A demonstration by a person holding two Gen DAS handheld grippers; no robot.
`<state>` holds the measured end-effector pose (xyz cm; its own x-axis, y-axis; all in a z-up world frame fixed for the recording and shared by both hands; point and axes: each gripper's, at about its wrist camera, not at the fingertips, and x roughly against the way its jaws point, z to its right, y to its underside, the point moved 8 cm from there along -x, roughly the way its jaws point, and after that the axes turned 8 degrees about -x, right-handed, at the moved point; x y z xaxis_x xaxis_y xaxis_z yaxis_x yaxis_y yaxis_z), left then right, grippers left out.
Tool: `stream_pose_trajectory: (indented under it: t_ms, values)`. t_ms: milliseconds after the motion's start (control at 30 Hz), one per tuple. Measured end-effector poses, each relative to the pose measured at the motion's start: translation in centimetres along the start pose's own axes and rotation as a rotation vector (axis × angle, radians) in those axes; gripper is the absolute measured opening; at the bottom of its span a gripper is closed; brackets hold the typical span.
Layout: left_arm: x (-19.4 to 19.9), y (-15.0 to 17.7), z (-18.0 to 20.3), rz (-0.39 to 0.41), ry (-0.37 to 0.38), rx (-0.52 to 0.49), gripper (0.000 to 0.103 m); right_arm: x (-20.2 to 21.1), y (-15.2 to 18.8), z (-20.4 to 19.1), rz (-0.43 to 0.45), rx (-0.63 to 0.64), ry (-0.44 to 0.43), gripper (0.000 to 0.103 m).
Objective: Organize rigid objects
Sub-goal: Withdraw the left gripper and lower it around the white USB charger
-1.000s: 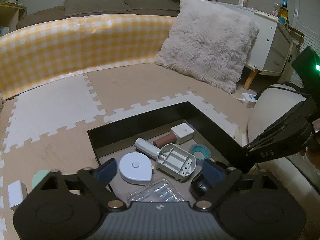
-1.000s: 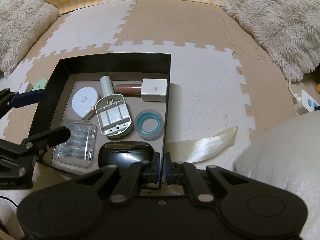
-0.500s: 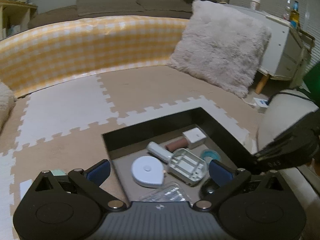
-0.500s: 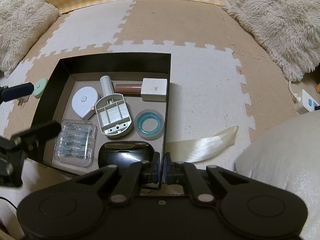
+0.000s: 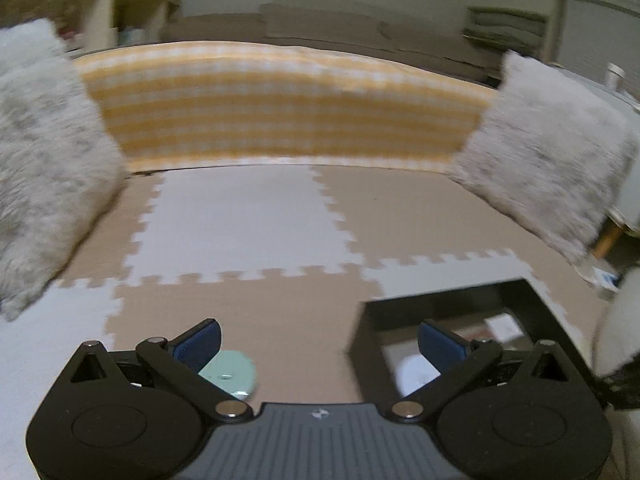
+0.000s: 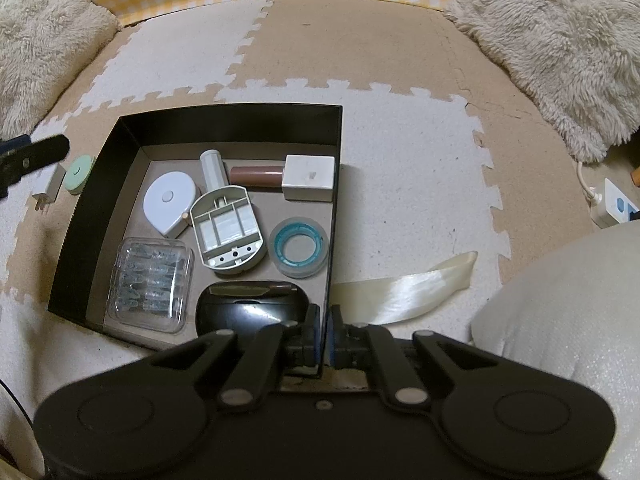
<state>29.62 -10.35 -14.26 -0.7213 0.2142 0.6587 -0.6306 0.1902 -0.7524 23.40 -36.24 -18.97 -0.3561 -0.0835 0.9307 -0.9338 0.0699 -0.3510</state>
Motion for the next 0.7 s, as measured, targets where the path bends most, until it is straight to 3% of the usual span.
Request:
stream_pose_trajectory:
  t_ms: [300, 533, 700]
  values:
    - [-1.1, 1.6, -5.6, -0.019, -0.096, 0.122, 0.103, 0.0, 0.0, 0.0, 0.000, 0.000, 0.000, 0.004]
    - [-2.3, 4.1, -9.1, -0.112, -0.172, 0.177, 0.103, 0.0, 0.0, 0.0, -0.001, 0.001, 0.000, 0.004]
    - [-3.0, 6.0, -10.6, -0.154, -0.199, 0.203, 0.079, -0.1, 0.1, 0.1, -0.004, 0.005, 0.003, 0.004]
